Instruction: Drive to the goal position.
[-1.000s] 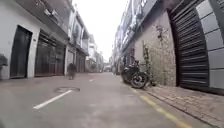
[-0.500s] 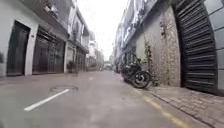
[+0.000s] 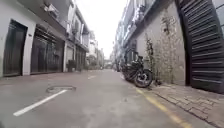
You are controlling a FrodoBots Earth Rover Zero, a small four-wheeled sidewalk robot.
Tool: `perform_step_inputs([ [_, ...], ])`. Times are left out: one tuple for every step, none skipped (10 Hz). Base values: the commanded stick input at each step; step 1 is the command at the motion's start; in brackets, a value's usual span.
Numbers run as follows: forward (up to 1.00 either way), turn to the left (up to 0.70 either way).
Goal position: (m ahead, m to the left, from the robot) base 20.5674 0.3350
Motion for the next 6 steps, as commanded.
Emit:
perform_step_inputs([
  [0.48,0.01],
  [0.47,0.01],
  [0.45,0.01],
  [0.45,0.01],
  [0.41,0.01],
  [0.39,0.01],
])
